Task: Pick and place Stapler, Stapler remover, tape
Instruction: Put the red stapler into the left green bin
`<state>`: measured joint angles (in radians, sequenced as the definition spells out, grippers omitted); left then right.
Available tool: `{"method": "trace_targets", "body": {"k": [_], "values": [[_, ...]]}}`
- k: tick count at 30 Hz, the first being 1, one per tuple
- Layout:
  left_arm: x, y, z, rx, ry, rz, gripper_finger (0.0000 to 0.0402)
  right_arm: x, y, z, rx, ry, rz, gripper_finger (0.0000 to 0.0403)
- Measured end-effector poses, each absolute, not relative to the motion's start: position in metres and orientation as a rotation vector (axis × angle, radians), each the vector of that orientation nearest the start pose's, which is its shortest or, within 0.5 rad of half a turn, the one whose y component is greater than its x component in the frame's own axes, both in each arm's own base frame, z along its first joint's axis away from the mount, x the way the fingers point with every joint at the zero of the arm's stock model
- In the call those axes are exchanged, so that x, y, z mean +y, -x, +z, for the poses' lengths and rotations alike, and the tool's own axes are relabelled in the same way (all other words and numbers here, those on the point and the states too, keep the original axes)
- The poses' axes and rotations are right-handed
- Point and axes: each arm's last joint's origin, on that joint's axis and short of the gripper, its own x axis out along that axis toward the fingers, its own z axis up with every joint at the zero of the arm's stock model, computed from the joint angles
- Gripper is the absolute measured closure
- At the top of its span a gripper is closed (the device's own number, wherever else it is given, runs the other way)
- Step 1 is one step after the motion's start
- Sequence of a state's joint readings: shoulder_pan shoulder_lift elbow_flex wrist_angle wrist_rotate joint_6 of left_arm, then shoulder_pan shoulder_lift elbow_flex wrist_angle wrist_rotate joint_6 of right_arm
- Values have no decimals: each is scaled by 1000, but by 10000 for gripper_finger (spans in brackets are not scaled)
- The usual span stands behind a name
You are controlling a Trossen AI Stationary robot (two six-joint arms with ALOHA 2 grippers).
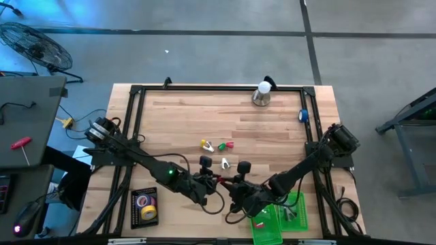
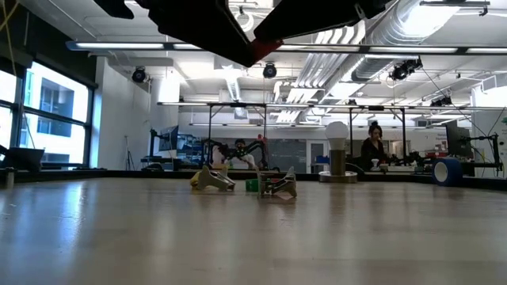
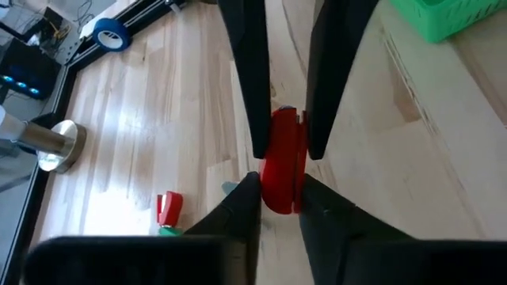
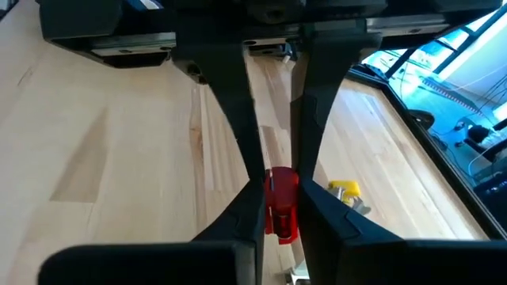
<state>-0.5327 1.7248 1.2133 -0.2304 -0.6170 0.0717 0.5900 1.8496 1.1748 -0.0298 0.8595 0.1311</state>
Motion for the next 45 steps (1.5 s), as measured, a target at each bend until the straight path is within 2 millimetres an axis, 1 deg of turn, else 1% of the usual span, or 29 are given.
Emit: {"method": "trace_targets", "body": {"k": [1,4,7,10,13,16,19,22,24,26,29,33,37,41,43,45], "values": [[-174,-328,235,628,-476,56,315,197,-334,194,514,343,-292,360],[-177,-327,242,594,-458,51,252,195,-332,184,567,379,-285,360],[-177,-328,240,602,-462,47,201,194,-330,187,564,346,-307,360],[-176,-328,242,592,-454,50,166,194,-327,184,594,343,-319,360],[-176,-328,241,594,-463,67,148,201,-322,186,579,338,-306,360],[-175,-327,241,601,-472,79,144,212,-310,195,556,348,-278,360],[-174,-326,239,617,-481,80,143,225,-293,211,518,339,-233,360],[-174,-326,239,620,-475,83,143,239,-273,230,503,241,-118,359],[-174,-326,238,627,-456,77,143,248,-259,239,514,161,-42,357],[-174,-325,237,636,-444,68,143,257,-244,243,519,121,-14,359],[-174,-324,236,650,-440,67,142,267,-222,239,563,105,-2,360],[-174,-324,235,659,-443,68,142,273,-203,232,654,-26,-9,360],[-173,-324,235,663,-444,69,142,274,-192,222,721,-115,-27,360],[-173,-324,235,663,-445,69,142,268,-188,205,819,-225,-47,360],[-173,-324,235,663,-445,69,142,265,-186,194,865,-277,-51,344],[-173,-324,235,663,-445,70,142,261,-183,184,887,-312,-72,310]]}}
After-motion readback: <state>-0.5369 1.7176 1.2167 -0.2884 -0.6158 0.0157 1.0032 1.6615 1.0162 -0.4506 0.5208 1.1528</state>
